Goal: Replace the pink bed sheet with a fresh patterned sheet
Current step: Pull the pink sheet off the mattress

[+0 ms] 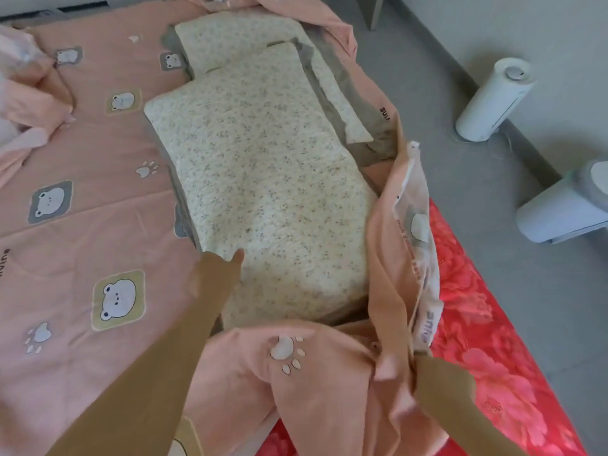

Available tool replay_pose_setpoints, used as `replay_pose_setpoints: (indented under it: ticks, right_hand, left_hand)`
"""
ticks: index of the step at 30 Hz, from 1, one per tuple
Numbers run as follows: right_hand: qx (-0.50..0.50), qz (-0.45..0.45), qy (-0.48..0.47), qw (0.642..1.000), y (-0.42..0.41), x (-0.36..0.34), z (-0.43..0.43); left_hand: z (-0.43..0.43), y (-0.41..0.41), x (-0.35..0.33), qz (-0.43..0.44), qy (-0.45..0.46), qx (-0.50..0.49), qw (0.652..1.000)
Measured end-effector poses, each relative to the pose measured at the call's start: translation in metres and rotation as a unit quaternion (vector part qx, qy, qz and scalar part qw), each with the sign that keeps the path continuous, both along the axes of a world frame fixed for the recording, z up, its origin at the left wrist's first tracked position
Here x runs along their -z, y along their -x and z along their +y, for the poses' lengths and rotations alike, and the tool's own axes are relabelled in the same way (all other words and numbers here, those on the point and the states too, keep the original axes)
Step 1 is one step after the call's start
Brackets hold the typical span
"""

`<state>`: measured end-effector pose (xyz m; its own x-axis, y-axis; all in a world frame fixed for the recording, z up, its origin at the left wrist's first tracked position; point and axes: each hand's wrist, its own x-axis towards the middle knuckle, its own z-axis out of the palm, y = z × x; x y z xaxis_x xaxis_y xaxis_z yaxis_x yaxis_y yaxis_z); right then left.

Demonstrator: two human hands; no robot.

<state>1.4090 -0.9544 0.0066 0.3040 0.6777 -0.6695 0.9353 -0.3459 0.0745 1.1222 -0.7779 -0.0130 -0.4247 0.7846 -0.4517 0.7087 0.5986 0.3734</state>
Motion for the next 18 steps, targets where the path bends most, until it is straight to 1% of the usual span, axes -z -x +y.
replay_pose_setpoints:
  ticks: [1, 2, 3, 4, 5, 6, 7, 8, 9, 10, 11, 12, 13, 15, 16, 17, 18]
  right_hand:
    - [0.011, -0.004, 0.029, 1.000, -0.008, -0.007, -0.003]
    - [0.011, -0.019, 0.034, 0.999, -0.013, -0.010, -0.001]
    - [-0.014, -0.054, 0.012, 0.998, -0.017, -0.011, 0.006]
    - [-0.053, -0.100, -0.065, 0.992, -0.019, -0.011, 0.014]
    - [-0.063, -0.107, -0.172, 0.977, -0.016, -0.011, 0.026]
    - [-0.080, -0.072, -0.291, 0.951, -0.011, -0.010, 0.039]
    - [-0.097, -0.019, -0.365, 0.926, 0.000, -0.010, 0.057]
    - [-0.117, 0.043, -0.365, 0.923, 0.009, -0.004, 0.075]
    - [-0.133, 0.093, -0.327, 0.931, 0.021, 0.001, 0.094]
    - [-0.133, 0.132, -0.262, 0.947, 0.033, 0.011, 0.110]
    - [-0.124, 0.154, -0.212, 0.957, 0.039, 0.025, 0.121]
    - [-0.097, 0.173, -0.182, 0.963, 0.044, 0.035, 0.129]
    - [-0.048, 0.202, -0.169, 0.964, 0.046, 0.043, 0.135]
    - [0.080, 0.278, -0.192, 0.938, 0.046, 0.042, 0.147]
    - [0.120, 0.297, -0.212, 0.923, 0.045, 0.040, 0.155]
    - [0.129, 0.289, -0.233, 0.919, 0.046, 0.035, 0.164]
    - [0.135, 0.274, -0.235, 0.923, 0.046, 0.030, 0.173]
  left_hand:
    - [0.006, 0.000, 0.007, -0.038, 0.022, -0.022, 0.999]
    - [0.010, 0.000, 0.012, -0.077, 0.044, -0.042, 0.995]
    - [0.014, 0.000, 0.021, -0.122, 0.064, -0.063, 0.988]
    - [0.015, 0.000, 0.029, -0.150, 0.067, -0.079, 0.983]
    - [0.016, 0.001, 0.033, -0.167, 0.061, -0.101, 0.979]
    - [0.016, 0.000, 0.038, -0.172, 0.049, -0.123, 0.976]
    - [0.017, 0.001, 0.044, -0.163, 0.035, -0.137, 0.976]
    - [0.018, 0.003, 0.047, -0.146, 0.022, -0.145, 0.978]
    - [0.019, 0.005, 0.049, -0.141, 0.004, -0.151, 0.978]
    - [0.019, 0.008, 0.048, -0.146, -0.012, -0.158, 0.977]
    - [0.019, 0.008, 0.042, -0.163, -0.027, -0.165, 0.972]
    - [0.018, 0.009, 0.031, -0.192, -0.045, -0.173, 0.965]
    - [0.018, 0.009, 0.022, -0.224, -0.069, -0.178, 0.956]
    - [0.021, 0.008, -0.011, -0.277, -0.120, -0.167, 0.939]
    - [0.023, 0.006, -0.031, -0.295, -0.140, -0.157, 0.932]
    - [0.026, 0.006, -0.051, -0.311, -0.158, -0.154, 0.924]
    - [0.028, 0.007, -0.070, -0.330, -0.171, -0.156, 0.915]
